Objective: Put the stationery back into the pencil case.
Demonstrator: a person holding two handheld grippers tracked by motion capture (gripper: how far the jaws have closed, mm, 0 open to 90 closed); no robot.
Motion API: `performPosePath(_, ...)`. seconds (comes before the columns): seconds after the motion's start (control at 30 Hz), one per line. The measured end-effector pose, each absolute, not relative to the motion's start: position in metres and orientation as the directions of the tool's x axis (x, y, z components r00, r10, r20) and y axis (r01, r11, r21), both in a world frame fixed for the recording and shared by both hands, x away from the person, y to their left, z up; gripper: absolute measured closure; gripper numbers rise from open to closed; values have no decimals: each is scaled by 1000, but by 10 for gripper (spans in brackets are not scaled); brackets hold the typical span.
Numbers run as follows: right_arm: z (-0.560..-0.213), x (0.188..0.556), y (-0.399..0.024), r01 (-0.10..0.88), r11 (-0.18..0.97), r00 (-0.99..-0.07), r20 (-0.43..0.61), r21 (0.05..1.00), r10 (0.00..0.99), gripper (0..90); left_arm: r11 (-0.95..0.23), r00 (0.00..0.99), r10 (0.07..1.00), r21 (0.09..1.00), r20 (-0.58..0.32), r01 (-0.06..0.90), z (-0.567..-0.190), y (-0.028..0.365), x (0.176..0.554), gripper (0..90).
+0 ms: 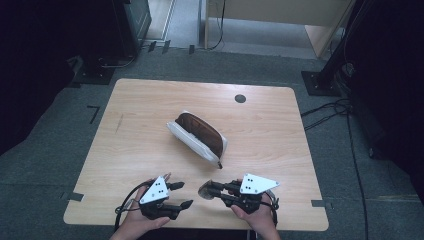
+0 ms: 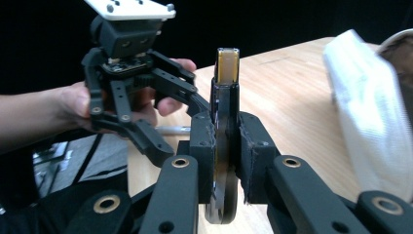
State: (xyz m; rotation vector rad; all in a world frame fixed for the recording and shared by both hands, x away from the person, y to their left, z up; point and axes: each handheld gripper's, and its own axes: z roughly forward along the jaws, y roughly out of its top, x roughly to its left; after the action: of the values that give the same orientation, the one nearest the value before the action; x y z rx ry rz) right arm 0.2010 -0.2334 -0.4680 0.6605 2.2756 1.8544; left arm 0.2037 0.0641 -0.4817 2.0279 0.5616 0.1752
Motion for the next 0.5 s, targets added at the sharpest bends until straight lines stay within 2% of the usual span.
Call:
performPosePath(0.03, -466, 201, -234, 250, 149, -890, 166, 957, 424, 788, -411, 862, 499, 849, -95, 332, -480, 67, 205, 251)
performPosePath(0.1, -464, 200, -236, 252, 143, -884, 167, 957, 437, 787, -407, 852, 514, 848, -97, 341, -479, 69, 206, 171)
performPosePath(0.5, -448, 203, -244, 252, 116, -839, 158, 961, 521, 787, -331, 755, 647, 851, -110, 408, -469, 108, 216, 34)
